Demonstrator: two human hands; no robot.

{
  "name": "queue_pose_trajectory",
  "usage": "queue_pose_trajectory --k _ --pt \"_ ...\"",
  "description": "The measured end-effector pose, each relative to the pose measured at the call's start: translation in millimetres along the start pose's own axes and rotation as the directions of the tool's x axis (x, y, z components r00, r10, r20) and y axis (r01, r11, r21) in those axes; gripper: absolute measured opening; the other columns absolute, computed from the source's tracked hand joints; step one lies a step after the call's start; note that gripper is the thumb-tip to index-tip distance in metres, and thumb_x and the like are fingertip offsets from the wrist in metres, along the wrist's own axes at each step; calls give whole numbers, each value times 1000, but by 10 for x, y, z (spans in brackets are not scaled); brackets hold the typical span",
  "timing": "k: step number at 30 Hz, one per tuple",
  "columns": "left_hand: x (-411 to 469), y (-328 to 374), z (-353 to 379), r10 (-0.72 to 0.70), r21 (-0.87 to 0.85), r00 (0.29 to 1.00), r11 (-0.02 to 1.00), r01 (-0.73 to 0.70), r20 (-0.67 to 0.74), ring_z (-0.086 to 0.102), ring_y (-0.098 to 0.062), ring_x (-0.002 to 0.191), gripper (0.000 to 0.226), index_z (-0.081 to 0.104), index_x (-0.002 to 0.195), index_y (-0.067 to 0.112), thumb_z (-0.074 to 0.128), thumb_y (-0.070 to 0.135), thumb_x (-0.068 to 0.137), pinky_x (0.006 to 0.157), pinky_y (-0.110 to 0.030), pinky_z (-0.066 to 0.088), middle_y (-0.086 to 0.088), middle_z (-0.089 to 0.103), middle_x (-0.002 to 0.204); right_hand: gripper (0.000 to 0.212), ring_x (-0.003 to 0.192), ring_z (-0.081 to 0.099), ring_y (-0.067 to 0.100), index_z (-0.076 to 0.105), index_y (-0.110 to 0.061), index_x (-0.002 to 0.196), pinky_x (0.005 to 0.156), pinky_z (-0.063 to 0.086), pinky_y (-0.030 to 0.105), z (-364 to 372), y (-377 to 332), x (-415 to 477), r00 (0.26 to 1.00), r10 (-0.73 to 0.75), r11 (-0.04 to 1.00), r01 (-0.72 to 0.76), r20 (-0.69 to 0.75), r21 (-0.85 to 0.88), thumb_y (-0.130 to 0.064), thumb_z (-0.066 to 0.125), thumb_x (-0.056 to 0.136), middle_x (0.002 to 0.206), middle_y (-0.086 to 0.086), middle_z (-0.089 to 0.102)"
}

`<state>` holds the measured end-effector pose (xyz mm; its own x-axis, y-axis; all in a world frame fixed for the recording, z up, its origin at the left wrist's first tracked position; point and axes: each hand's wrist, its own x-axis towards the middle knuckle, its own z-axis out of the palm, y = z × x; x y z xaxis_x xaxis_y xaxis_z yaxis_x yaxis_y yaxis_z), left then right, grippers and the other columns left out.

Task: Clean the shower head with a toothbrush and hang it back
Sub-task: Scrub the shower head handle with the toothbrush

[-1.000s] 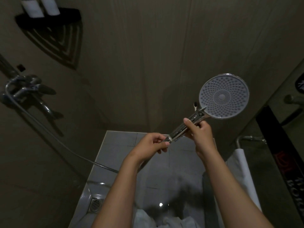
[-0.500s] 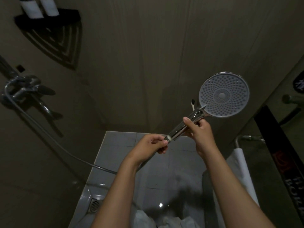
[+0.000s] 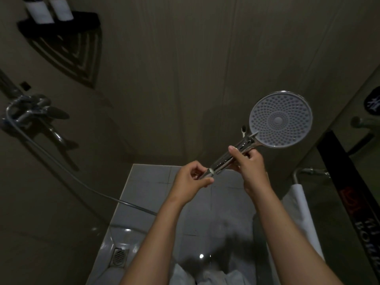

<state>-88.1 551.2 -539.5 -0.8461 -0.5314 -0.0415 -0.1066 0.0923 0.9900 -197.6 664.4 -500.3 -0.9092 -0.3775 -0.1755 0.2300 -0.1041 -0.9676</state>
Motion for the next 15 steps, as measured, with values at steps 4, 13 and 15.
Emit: queue_pose_trajectory --k 4,13,15 --pt "31 31 -27 -44 13 997 999 43 57 59 0 60 27 57 77 16 76 -2 72 55 -10 43 -2 64 75 7 69 65 14 58 -12 85 63 58 24 -11 2 13 1000 -14 1000 14 0 19 -13 65 86 79 6 65" --pt "3 87 -137 -147 67 948 989 133 281 62 -8 74 15 65 94 4 55 14 94 63 -16 48 -3 66 79 8 64 65 8 58 -10 89 54 52 17 -15 -5 15 999 -26 1000 25 35 3 -12 65 86 79 5 64" --pt "-5 86 -147 -155 95 945 987 133 287 62 -5 71 17 64 94 3 53 16 95 66 -18 47 -3 66 76 8 63 65 6 58 -11 87 56 53 18 -15 0 22 999 -28 1000 27 45 4 -12 65 86 78 4 64"
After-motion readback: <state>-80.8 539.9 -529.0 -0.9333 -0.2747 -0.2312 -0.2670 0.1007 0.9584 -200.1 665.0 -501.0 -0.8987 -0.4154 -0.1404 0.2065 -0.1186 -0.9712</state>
